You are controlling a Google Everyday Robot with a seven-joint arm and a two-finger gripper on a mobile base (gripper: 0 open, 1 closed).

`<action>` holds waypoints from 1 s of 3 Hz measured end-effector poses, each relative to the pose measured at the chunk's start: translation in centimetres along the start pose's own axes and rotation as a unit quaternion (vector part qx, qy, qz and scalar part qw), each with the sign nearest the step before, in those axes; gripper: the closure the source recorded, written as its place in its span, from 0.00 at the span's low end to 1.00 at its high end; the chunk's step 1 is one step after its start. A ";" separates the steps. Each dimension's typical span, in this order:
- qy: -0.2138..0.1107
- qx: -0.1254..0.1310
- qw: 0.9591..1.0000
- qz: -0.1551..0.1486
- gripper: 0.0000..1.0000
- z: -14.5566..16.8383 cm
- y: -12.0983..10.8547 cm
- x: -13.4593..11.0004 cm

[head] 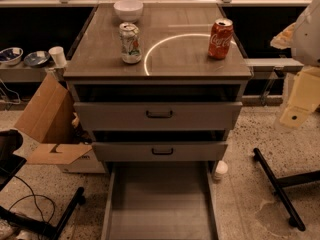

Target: Place coke can into bottom drawer

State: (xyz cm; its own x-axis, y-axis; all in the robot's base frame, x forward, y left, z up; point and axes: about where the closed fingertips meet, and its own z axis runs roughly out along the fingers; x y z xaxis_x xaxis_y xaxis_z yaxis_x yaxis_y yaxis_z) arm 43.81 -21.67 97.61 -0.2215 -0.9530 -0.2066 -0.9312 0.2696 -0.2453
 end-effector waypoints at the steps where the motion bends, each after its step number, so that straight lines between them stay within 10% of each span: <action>1: 0.000 0.000 1.000 0.000 0.00 0.0 0.0 0.0; 3: -0.088 0.072 0.992 0.054 0.00 2.1 -4.7 2.7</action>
Offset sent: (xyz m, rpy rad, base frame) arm 0.0660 -0.0470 -0.0160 0.2194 -0.2450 -0.1540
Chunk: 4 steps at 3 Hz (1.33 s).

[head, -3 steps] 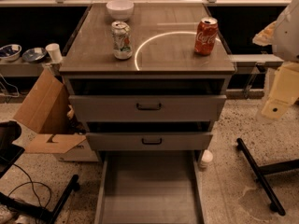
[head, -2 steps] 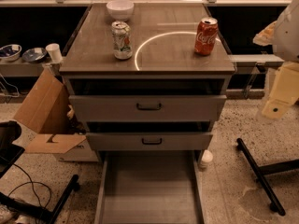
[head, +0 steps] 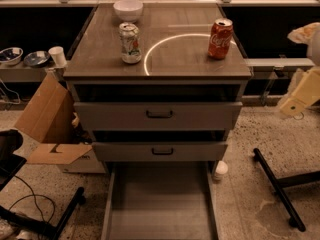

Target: Place coke can into bottom drawer

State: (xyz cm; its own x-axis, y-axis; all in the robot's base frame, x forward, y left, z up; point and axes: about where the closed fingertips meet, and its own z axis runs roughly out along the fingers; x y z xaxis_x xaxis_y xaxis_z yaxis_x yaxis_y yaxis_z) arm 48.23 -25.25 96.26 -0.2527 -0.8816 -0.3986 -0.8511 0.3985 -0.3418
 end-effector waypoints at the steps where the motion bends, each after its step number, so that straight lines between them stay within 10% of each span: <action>1: -0.079 0.048 0.995 0.021 0.00 2.1 -4.3 1.0; 2: -0.182 0.093 0.977 0.064 0.00 5.1 -9.5 0.9; 4: -0.345 0.099 0.905 0.229 0.00 13.6 -17.0 -0.2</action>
Offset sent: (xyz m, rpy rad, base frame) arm 0.2018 -0.0625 -0.0300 0.7163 -0.4817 -0.1499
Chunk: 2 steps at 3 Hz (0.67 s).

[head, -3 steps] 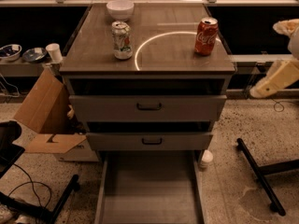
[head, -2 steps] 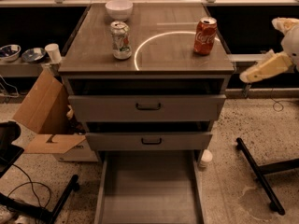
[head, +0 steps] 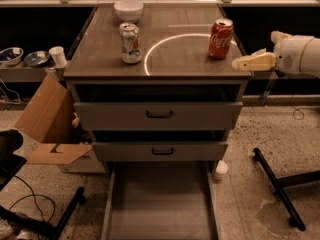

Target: Place coke can into bottom drawer

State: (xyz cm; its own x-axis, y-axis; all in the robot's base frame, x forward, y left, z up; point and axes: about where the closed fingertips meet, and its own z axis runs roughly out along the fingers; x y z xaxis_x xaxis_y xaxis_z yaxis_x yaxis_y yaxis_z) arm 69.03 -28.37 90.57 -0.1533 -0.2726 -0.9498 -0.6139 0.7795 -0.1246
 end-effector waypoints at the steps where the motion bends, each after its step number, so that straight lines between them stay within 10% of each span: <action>1: -0.021 0.007 0.999 0.032 0.00 1.6 -1.3 0.3; 2: -0.021 0.008 0.999 0.032 0.00 1.6 -1.3 0.3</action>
Offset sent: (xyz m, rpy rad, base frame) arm 0.0169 -0.0013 -0.0048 0.0637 -0.0004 -0.0236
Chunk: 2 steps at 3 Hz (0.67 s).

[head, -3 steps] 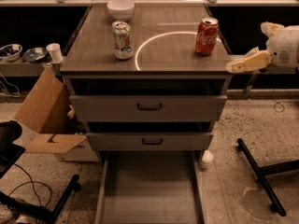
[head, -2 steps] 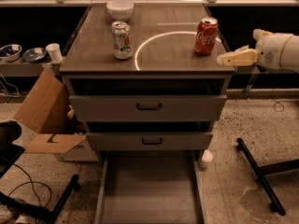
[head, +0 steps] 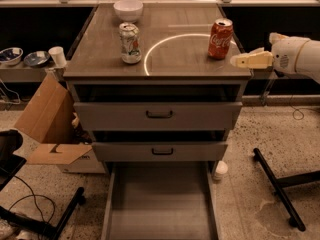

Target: Place coke can into bottom drawer

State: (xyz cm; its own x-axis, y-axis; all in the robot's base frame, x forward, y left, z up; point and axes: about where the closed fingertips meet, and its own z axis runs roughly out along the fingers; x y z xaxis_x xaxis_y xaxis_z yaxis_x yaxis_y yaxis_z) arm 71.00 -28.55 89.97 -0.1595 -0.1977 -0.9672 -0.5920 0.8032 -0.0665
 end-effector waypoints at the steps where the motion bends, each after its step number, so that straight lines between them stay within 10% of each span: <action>1: -0.021 0.002 1.000 0.000 0.00 1.8 0.3 0.0; 2: -0.036 0.004 0.999 -0.008 0.00 4.9 0.1 -0.6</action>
Offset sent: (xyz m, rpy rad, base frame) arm 0.0830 0.0561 -0.0006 0.0237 -0.1254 0.0077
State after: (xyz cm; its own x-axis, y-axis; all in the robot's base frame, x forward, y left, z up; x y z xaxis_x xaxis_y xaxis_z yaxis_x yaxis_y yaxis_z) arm 74.89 -25.66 89.33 -0.0930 -0.1696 -0.9811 -0.5870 0.8053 -0.0836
